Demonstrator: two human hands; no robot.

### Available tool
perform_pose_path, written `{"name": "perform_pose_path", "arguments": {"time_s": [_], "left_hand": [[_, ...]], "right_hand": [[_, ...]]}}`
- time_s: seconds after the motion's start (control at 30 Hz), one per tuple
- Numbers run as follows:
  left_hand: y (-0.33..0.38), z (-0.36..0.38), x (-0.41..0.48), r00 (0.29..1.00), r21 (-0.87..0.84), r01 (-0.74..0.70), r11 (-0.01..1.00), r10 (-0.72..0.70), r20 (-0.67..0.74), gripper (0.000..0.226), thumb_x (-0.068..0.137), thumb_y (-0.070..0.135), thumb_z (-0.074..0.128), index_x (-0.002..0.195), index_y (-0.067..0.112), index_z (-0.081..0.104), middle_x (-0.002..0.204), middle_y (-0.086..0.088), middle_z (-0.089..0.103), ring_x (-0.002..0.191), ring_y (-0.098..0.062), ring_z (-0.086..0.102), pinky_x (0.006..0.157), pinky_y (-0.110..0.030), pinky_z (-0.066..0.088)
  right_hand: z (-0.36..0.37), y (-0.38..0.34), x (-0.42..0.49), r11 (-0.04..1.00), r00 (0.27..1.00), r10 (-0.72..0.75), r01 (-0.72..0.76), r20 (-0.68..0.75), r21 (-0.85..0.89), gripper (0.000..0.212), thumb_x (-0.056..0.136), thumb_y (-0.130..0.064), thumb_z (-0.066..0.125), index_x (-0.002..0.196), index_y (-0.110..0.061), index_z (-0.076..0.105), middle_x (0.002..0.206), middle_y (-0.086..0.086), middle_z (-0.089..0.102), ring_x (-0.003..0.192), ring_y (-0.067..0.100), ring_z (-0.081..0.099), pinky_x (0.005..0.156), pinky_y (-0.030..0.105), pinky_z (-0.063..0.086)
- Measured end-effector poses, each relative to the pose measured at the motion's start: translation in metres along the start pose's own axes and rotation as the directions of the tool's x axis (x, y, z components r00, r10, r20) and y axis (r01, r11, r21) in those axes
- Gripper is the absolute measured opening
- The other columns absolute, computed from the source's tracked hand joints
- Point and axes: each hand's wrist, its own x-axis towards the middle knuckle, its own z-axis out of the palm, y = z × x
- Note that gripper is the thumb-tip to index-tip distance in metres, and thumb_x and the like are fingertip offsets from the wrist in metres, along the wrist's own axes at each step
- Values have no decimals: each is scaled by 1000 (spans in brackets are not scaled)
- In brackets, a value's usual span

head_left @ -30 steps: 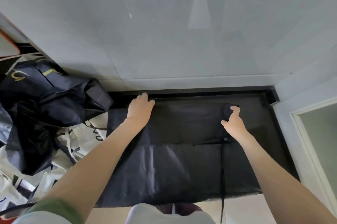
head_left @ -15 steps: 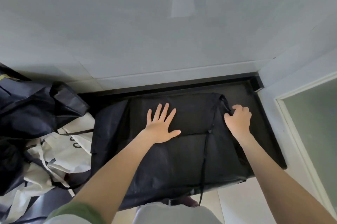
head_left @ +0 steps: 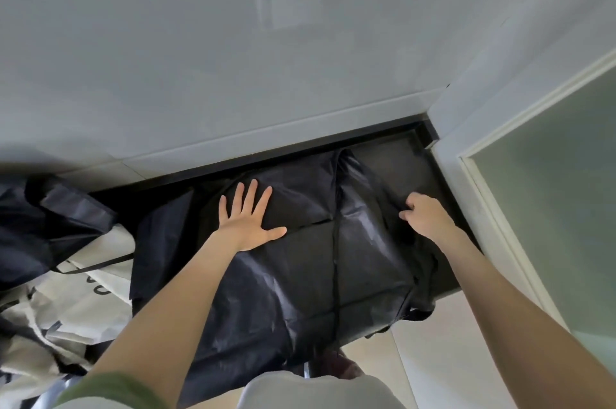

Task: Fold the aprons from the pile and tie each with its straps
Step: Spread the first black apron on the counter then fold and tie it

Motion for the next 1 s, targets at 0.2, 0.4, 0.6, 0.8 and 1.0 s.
{"name": "perform_pose_path", "arguments": {"time_s": [0.2, 0.4, 0.6, 0.8, 1.0], "left_hand": [[58, -7, -2, 956, -128, -99, 987, 58, -287, 103, 80, 61, 59, 153, 23, -3, 158, -6, -24, 146, -27, -22, 117, -51, -10], [104, 9, 5, 968, -5, -242, 970, 241, -64, 102, 84, 74, 45, 150, 31, -20, 153, -5, -38, 140, -26, -35, 112, -52, -18], [92, 22, 15, 964, 152, -251, 956, 262, -51, 104, 81, 79, 39, 147, 31, -27, 153, -6, -38, 140, -27, -34, 112, -55, -18], [85, 18, 14, 955, 167, -284, 944, 294, -38, 105, 83, 74, 45, 148, 32, -25, 153, -3, -37, 140, -25, -35, 112, -51, -18], [67, 14, 4, 955, 205, -288, 935, 295, -5, 99, 88, 65, 47, 148, 32, -24, 153, -1, -36, 140, -22, -35, 114, -49, -17]], "right_hand": [[3, 1, 5, 938, 994, -81, 102, -78, 332, 73, 83, -9, 73, 141, -19, 29, 143, 12, 37, 127, 30, 43, 105, 46, 42], [18, 20, -5, 972, 980, -132, 97, -152, -215, 74, 85, -28, 72, 145, -20, 29, 147, 9, 30, 134, 30, 32, 107, 45, 32], [1, 30, 0, 969, 994, -59, 35, -92, -245, 25, 97, -21, 53, 116, -7, 46, 116, 12, 51, 102, 31, 57, 79, 39, 47], [-11, 24, 14, 981, 983, -45, 9, -180, -195, 20, 97, -8, 48, 115, 0, 46, 115, 21, 55, 101, 36, 58, 80, 39, 47], [-54, 23, 32, 971, 900, -122, 196, -419, 139, 42, 95, 0, 40, 136, -3, 32, 136, 23, 41, 118, 41, 48, 91, 45, 43]]}}
